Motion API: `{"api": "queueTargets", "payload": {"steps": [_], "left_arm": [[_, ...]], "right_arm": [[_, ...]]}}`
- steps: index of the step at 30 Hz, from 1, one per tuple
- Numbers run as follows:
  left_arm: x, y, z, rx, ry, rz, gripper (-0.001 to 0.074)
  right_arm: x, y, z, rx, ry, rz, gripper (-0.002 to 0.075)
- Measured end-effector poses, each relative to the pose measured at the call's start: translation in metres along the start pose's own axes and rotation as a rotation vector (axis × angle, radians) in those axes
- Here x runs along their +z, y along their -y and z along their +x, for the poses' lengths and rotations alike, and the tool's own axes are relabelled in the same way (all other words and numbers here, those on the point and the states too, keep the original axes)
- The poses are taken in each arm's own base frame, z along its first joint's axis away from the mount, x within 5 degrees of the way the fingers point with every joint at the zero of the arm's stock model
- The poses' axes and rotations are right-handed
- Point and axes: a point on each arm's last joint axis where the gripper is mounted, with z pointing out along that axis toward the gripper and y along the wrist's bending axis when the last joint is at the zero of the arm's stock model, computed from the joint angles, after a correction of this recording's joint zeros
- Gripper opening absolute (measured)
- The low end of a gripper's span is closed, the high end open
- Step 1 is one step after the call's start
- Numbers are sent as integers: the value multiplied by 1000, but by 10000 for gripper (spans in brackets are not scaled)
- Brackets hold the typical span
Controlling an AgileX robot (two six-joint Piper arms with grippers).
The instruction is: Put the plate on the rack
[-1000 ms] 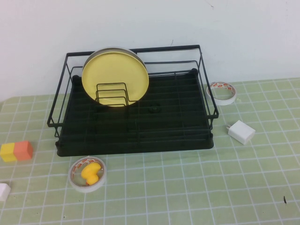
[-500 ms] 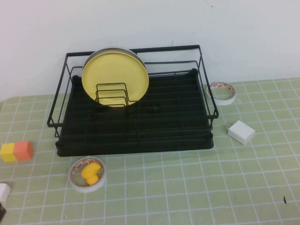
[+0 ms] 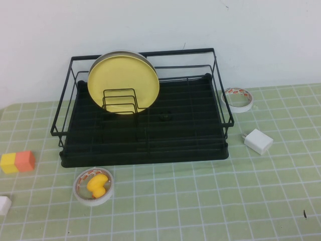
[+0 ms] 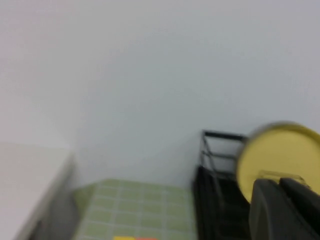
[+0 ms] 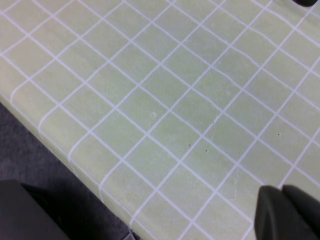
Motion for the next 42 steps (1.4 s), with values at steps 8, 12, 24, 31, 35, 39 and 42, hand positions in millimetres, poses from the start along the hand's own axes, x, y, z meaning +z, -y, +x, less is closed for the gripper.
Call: {"api": "queueTargets", "payload": {"steps": [8,12,24,31,35,39,42], "left_arm": [[-9,-7,-4,23,81,-138,-1],[-9,-5,-4,42,87,-121,-1],[-8,5,-3,126,115,-13,-1],[-6,13,14,171,89,89,-1],[-6,11,40,122,-123,94,-2],[-9,6,67,66,-284,68,-1],[-10,5,72,38,-336,55,-2]], "right_arm": [[0,0,0,0,0,0,1],[0,0,0,0,0,0,1],[0,0,0,0,0,0,1],[0,0,0,0,0,0,1],[0,0,0,0,0,0,0],[0,0,0,0,0,0,1],[0,0,0,0,0,0,0]]}}
